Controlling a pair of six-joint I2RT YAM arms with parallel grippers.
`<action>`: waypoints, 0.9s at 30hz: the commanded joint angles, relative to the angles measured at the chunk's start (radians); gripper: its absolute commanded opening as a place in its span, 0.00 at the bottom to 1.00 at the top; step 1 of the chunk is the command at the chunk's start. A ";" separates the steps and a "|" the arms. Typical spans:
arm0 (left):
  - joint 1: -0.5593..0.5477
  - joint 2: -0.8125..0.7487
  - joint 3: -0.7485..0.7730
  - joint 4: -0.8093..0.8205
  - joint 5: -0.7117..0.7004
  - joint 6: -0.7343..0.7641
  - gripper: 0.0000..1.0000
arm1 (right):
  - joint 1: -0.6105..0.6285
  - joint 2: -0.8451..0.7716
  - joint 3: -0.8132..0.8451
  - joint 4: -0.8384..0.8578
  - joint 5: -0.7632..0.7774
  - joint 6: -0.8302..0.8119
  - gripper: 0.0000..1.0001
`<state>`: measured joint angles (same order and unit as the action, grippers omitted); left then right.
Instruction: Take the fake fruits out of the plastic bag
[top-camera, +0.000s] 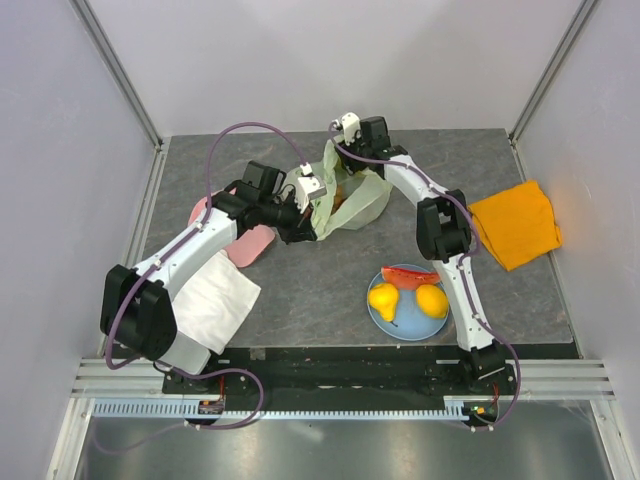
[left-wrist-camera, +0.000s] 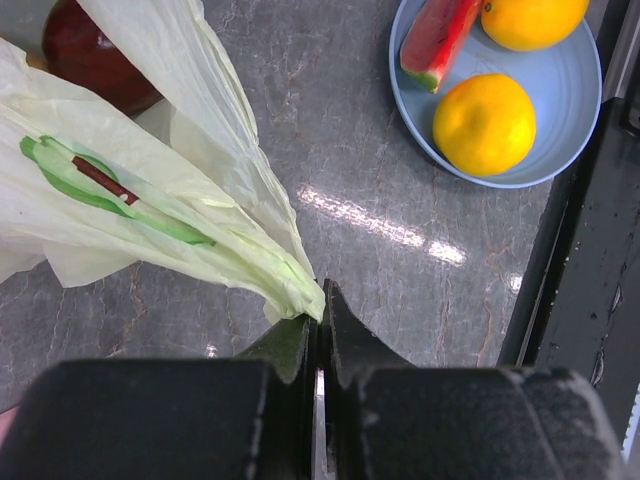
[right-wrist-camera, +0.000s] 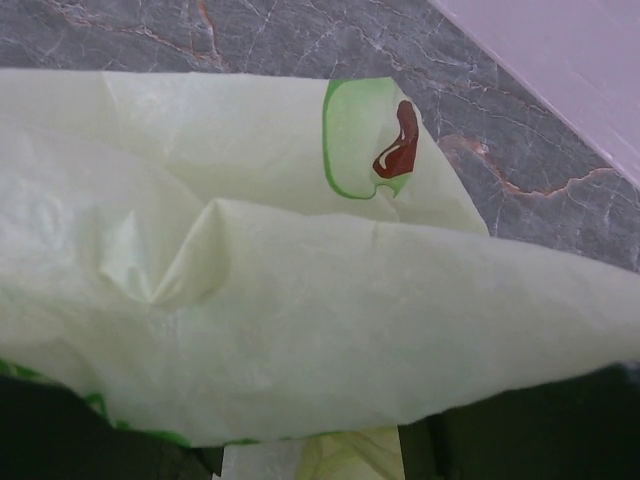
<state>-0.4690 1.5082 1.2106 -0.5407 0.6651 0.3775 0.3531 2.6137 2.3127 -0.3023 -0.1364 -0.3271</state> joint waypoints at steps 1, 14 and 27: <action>-0.007 -0.002 0.021 0.028 0.012 -0.045 0.02 | -0.012 -0.115 -0.041 0.031 -0.070 0.039 0.48; 0.006 0.018 0.046 0.183 -0.231 -0.180 0.01 | -0.074 -0.653 -0.455 -0.138 -0.380 0.178 0.45; 0.007 0.009 0.049 0.197 -0.225 -0.189 0.02 | -0.112 -1.204 -0.820 -0.841 -0.483 -0.339 0.40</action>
<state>-0.4660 1.5299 1.2324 -0.3866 0.4450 0.2188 0.2333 1.5944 1.6127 -0.7963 -0.5774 -0.3969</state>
